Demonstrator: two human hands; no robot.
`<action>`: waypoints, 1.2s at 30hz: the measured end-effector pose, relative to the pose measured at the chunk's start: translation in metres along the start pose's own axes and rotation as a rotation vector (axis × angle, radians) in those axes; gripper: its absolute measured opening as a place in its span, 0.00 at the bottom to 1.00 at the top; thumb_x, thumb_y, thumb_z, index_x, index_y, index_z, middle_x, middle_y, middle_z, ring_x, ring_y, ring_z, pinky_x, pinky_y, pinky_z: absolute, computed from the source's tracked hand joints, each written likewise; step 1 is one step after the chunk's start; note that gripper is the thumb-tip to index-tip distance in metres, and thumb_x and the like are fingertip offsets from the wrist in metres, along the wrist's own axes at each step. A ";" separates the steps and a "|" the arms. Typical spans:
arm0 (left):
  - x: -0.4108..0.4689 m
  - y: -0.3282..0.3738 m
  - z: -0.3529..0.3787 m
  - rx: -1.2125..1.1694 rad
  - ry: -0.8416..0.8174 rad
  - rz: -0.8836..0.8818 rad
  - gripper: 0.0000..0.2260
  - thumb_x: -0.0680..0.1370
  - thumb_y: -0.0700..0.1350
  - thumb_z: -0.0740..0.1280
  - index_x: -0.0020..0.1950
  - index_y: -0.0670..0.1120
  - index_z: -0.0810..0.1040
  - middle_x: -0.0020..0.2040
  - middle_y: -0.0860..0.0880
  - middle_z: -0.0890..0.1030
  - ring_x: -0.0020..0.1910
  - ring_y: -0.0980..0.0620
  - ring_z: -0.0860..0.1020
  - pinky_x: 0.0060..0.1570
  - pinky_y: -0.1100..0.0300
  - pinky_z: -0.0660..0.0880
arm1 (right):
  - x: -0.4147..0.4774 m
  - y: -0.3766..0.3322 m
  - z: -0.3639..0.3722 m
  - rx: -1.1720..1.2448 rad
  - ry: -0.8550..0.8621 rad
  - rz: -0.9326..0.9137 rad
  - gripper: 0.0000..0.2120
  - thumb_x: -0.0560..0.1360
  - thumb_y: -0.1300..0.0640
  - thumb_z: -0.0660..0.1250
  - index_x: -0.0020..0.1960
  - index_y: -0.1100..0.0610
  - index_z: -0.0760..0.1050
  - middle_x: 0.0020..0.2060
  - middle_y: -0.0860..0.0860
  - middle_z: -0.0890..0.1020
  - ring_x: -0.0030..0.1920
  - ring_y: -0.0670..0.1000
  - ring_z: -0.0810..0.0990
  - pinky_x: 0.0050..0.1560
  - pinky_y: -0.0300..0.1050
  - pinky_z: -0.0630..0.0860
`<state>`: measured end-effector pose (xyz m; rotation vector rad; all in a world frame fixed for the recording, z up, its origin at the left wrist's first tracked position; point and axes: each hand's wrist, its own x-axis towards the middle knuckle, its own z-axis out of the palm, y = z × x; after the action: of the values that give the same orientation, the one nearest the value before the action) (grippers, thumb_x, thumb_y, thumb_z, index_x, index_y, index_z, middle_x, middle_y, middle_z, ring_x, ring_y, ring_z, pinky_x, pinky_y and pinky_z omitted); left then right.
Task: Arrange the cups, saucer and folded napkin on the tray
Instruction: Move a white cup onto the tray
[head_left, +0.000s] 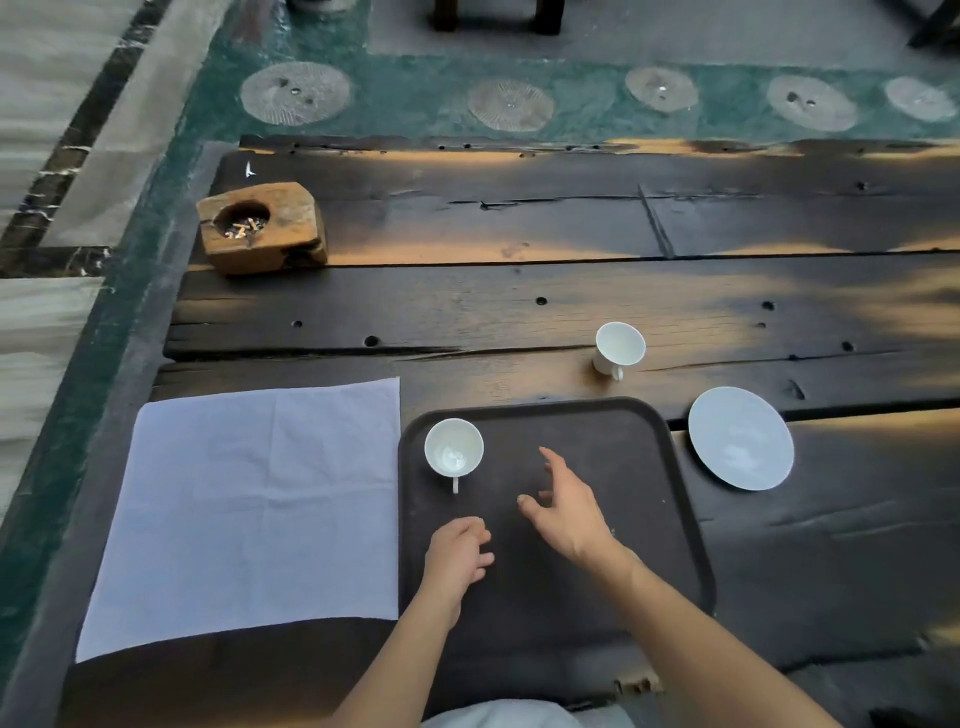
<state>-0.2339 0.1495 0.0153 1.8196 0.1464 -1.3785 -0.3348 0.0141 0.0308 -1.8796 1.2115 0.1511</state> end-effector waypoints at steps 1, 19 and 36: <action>-0.003 -0.002 0.002 0.020 -0.007 0.022 0.11 0.84 0.47 0.63 0.64 0.47 0.79 0.58 0.50 0.83 0.53 0.49 0.84 0.57 0.54 0.81 | 0.000 0.004 -0.007 -0.018 0.006 -0.008 0.37 0.76 0.50 0.69 0.80 0.48 0.55 0.72 0.54 0.71 0.63 0.52 0.79 0.66 0.48 0.73; 0.024 0.071 0.128 0.104 0.070 0.202 0.06 0.83 0.46 0.64 0.53 0.51 0.80 0.53 0.49 0.86 0.52 0.45 0.85 0.55 0.51 0.81 | 0.061 0.082 -0.150 -0.021 0.048 -0.058 0.36 0.76 0.52 0.69 0.80 0.51 0.57 0.74 0.52 0.70 0.67 0.55 0.77 0.70 0.52 0.70; 0.090 0.158 0.195 0.142 0.106 0.196 0.09 0.84 0.50 0.62 0.60 0.51 0.79 0.56 0.51 0.84 0.52 0.48 0.84 0.57 0.51 0.80 | 0.148 0.097 -0.181 0.075 0.021 -0.113 0.39 0.77 0.57 0.68 0.80 0.50 0.50 0.71 0.52 0.72 0.60 0.54 0.78 0.51 0.38 0.66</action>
<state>-0.2590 -0.1160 0.0140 1.9690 -0.0754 -1.1813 -0.3940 -0.2308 0.0076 -1.8827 1.1073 0.0243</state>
